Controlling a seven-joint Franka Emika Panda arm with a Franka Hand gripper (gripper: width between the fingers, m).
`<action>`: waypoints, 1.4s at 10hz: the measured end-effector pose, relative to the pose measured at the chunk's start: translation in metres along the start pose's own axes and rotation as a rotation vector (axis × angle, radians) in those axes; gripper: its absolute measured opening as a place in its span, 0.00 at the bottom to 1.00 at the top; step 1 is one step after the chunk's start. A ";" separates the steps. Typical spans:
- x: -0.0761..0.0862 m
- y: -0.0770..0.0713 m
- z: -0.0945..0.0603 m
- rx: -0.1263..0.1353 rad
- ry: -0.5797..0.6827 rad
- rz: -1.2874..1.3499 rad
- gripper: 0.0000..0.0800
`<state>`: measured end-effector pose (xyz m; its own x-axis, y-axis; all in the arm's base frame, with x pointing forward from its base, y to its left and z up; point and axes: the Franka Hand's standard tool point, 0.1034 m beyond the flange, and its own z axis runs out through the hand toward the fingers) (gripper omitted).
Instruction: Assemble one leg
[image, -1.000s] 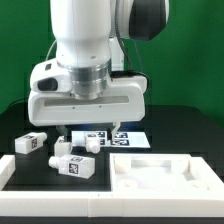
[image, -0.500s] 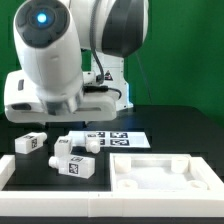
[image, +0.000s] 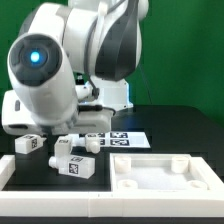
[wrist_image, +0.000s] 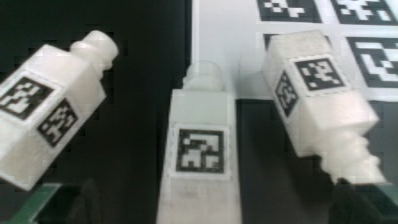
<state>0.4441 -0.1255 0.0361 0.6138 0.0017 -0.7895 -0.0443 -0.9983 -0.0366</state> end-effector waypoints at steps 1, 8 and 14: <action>0.000 0.001 0.001 0.001 -0.001 0.002 0.81; 0.007 -0.001 0.008 -0.005 -0.055 0.003 0.81; 0.012 0.001 0.015 -0.008 -0.053 0.005 0.81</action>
Offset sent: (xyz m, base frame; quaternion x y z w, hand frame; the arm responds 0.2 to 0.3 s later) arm -0.0079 -0.0132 -0.0179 0.0199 -0.0412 0.0197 0.9988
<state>0.4399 -0.1259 0.0176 0.5706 -0.0004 -0.8212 -0.0409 -0.9988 -0.0279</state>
